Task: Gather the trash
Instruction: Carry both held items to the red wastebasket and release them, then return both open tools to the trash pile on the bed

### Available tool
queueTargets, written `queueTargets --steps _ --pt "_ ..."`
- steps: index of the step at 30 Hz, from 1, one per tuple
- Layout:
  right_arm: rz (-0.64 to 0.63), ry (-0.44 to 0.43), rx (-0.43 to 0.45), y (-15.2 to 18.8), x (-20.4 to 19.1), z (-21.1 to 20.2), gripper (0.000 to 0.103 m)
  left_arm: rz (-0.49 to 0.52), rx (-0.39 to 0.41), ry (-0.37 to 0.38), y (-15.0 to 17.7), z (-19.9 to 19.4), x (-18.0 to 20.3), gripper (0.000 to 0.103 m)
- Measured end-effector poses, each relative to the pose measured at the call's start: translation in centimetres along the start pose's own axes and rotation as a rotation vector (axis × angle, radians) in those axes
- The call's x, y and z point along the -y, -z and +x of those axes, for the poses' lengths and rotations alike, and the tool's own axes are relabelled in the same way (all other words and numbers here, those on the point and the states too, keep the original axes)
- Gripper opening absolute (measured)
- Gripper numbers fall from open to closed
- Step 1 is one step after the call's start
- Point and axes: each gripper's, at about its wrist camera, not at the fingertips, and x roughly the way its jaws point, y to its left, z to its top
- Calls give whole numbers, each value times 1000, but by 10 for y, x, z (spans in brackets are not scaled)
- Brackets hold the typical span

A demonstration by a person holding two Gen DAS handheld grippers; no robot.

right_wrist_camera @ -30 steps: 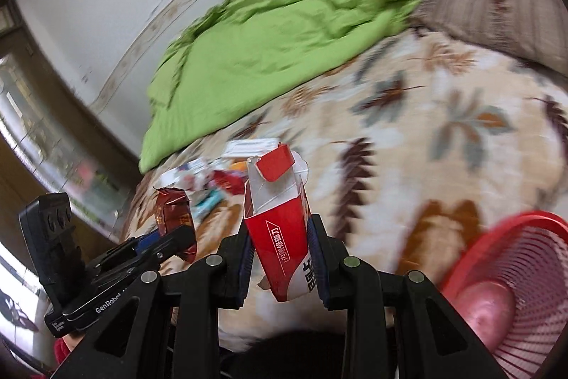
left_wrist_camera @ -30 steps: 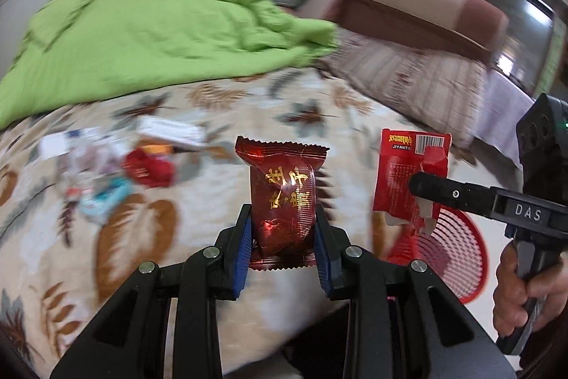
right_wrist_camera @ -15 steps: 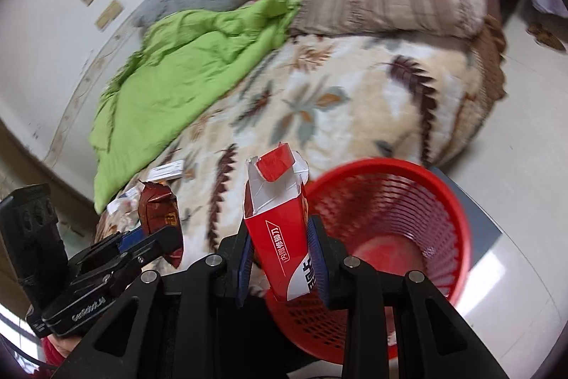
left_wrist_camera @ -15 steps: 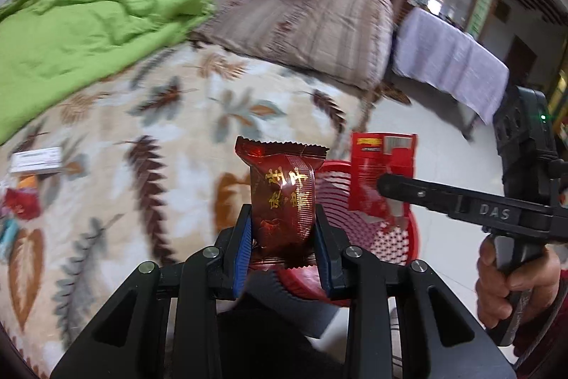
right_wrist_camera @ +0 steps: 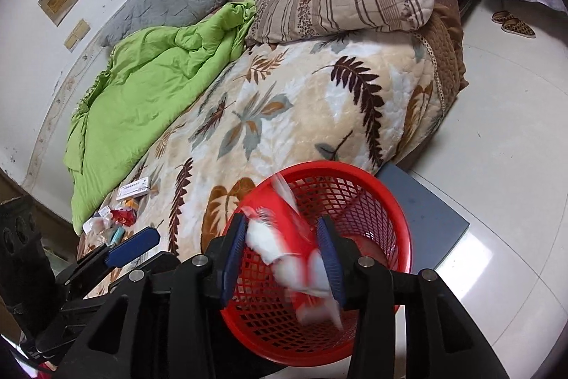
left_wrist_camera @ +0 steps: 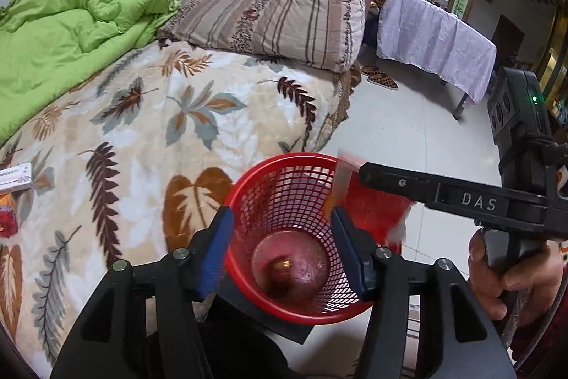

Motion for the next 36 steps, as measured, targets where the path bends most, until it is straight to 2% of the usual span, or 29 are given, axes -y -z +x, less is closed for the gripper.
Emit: queueTargets --steps 4,10,14,19,30,36 --pt "-21 -15 8 -2 -12 0 46 -16 35 -64 2 -15 -13 58" --pt "-85 -38 6 -1 -40 4 46 -41 109 -243 10 -46 -44 59" --pt "-136 -66 -6 2 -66 10 52 -54 144 -357 17 -67 -65 60" --pt "-195 -89 -24 6 -97 19 52 -89 167 -456 26 -87 -91 61" --pt "-320 -143 -68 15 -159 44 52 -187 179 -560 48 -114 -137 61" --pt "-389 -180 -110 21 -199 71 52 -286 174 -594 67 -133 -178 61"
